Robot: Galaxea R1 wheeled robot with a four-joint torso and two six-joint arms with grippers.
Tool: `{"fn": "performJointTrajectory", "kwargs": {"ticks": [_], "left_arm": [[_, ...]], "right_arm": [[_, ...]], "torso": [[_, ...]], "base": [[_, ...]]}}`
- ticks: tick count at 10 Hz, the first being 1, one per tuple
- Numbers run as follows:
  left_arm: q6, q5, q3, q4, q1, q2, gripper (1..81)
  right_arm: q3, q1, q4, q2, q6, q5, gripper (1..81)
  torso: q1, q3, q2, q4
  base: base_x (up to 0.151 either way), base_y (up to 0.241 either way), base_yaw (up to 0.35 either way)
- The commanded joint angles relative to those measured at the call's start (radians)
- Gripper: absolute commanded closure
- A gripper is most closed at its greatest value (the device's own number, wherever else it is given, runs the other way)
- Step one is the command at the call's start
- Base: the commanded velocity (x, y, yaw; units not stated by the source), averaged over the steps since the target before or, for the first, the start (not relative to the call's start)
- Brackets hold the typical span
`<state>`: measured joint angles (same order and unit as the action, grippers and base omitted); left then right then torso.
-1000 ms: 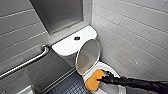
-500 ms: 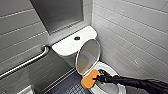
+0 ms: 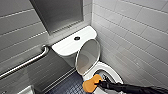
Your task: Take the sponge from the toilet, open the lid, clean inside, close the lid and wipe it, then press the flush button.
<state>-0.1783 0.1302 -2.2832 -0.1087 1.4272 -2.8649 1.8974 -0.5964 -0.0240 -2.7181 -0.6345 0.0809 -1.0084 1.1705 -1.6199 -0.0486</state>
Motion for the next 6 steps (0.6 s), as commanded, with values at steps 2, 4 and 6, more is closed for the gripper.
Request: {"fn": "performJointTrajectory", "kwargs": {"ticks": [2,4,6], "left_arm": [[-0.003,0.089,0.014,0.006,0.025,0.007,1.0],[-0.003,0.089,0.014,0.001,0.025,0.004,1.0],[-0.003,0.089,0.014,0.0,0.025,0.004,1.0]], "right_arm": [[-0.064,0.045,-0.005,0.044,-0.005,0.031,81.1],[-0.152,-0.018,-0.004,0.141,-0.004,-0.019,81.1],[-0.223,-0.084,0.003,0.232,-0.004,-0.062,81.1]], "torso": [[0.0,0.0,0.0,0.0],[0.0,0.0,0.0,0.0],[0.0,0.0,0.0,0.0]], "base": [[0.0,0.0,0.0],[0.0,0.0,0.0],[0.0,0.0,0.0]]}}
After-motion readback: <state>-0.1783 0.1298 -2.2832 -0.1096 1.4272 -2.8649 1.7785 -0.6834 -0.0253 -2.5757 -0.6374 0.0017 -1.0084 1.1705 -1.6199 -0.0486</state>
